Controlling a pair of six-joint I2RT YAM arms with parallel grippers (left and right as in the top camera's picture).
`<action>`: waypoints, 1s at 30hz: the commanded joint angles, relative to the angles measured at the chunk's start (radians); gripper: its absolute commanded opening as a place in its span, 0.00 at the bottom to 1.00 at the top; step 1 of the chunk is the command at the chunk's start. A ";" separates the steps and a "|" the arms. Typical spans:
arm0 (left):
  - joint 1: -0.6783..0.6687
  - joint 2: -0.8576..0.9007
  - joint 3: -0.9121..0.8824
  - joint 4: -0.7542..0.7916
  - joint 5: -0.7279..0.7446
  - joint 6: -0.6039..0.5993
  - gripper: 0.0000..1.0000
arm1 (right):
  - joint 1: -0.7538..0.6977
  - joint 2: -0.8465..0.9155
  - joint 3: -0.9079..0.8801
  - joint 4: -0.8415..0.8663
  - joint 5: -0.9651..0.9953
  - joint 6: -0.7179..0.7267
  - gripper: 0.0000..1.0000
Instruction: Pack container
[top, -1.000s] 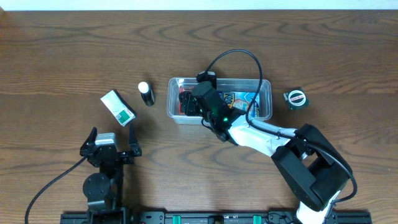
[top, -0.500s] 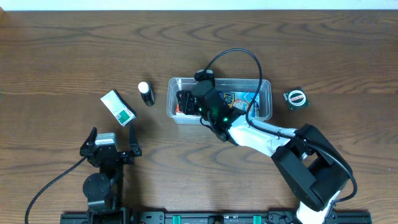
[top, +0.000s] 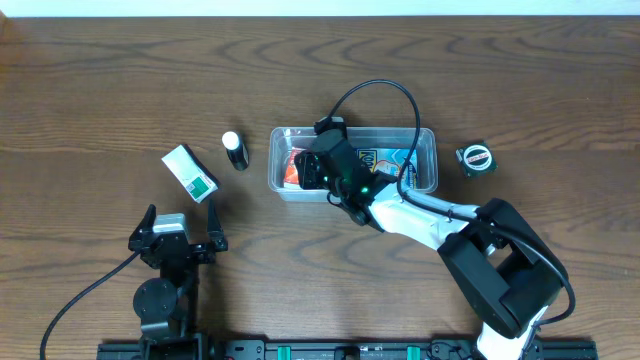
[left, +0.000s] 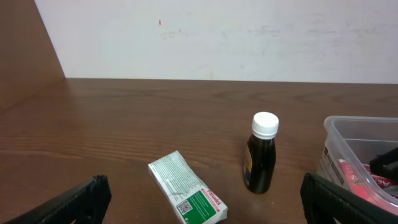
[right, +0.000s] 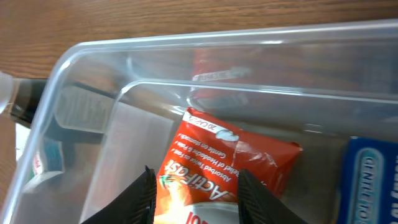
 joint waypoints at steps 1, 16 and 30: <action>0.005 -0.005 -0.016 -0.034 0.011 -0.008 0.98 | -0.009 0.008 0.004 -0.007 0.001 -0.013 0.43; 0.005 -0.005 -0.016 -0.034 0.011 -0.008 0.98 | -0.011 -0.020 0.008 -0.013 0.035 -0.046 0.47; 0.005 -0.005 -0.016 -0.034 0.011 -0.008 0.98 | -0.016 -0.046 0.008 -0.065 0.080 -0.042 0.42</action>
